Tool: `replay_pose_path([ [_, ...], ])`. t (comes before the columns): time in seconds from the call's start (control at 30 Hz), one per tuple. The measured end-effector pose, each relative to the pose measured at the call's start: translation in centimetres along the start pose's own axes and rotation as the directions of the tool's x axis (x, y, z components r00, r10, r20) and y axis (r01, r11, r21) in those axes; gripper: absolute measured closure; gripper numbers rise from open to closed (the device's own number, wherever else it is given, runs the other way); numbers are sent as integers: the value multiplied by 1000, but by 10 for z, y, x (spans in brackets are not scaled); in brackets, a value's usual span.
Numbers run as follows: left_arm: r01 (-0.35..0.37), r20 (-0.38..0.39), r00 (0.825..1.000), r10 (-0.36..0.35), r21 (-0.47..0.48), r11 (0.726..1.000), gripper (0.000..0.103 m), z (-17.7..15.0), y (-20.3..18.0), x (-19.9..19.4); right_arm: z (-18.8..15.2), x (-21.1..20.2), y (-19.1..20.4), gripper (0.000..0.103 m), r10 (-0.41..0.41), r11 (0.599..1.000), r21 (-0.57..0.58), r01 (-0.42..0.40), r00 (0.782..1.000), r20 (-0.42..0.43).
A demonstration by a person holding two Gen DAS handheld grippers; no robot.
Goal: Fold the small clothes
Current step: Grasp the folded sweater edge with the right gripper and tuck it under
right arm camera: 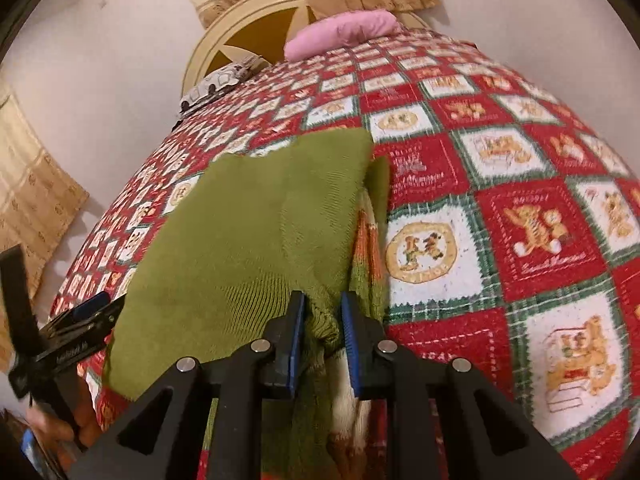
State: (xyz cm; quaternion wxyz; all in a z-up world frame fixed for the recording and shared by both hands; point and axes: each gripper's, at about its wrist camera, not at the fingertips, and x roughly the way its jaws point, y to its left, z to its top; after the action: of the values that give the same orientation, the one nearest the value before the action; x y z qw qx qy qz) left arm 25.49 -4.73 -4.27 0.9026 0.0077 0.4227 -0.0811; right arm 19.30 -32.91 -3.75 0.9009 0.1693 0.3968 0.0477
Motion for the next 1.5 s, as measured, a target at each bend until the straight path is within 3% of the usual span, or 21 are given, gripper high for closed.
replay_pose_path([
  [0.2,176,20,984,-176,-192,966,12,23,17,-3,31,-25,8,80,-43,998,-33,46,994,98],
  [0.4,179,23,984,-177,-126,976,12,47,-23,11,67,22,24,80,-68,987,-145,73,997,34],
  [0.5,104,-15,994,-105,-48,993,13,46,-45,33,74,60,14,81,-123,981,-159,113,991,-56],
  [0.6,147,-53,987,-153,-96,984,9,37,-40,49,79,79,-5,83,-139,981,-146,130,989,-54],
  [0.63,146,-58,986,-153,-104,984,3,35,-38,54,81,80,-9,83,-132,984,-130,124,990,-56],
  [0.7,152,-65,985,-159,-106,983,0,32,-34,60,84,81,-19,62,-125,990,-79,120,990,-59],
  [0.73,169,-75,981,-178,-115,979,0,32,-33,61,84,81,-25,46,-144,988,-57,140,988,-59],
  [0.77,191,-91,975,-204,-128,973,0,33,-30,63,83,79,-31,43,-139,990,-39,137,989,-54],
  [0.87,262,-131,950,-283,-158,952,0,41,-18,62,75,58,-61,43,-37,992,124,37,999,-1],
  [0.97,302,-100,942,-320,-168,938,0,51,-7,51,62,38,-89,43,69,962,261,-78,997,44],
  [1.1,341,-51,934,-354,-174,924,0,66,-2,50,54,38,-98,42,245,904,349,-247,968,51],
  [1.17,399,-69,905,-420,-209,893,1,66,-4,61,55,47,-89,38,295,896,340,-285,955,20],
  [1.23,449,-104,870,-483,-241,861,1,62,-10,76,56,59,-75,38,267,926,286,-245,963,-38],
  [1.3,467,-140,849,-509,-251,848,1,56,-17,91,55,69,-65,38,238,947,238,-216,969,-68],
  [1.5,434,-133,885,-446,-112,894,0,51,-37,89,58,79,-54,35,228,961,173,-214,971,-66],
])
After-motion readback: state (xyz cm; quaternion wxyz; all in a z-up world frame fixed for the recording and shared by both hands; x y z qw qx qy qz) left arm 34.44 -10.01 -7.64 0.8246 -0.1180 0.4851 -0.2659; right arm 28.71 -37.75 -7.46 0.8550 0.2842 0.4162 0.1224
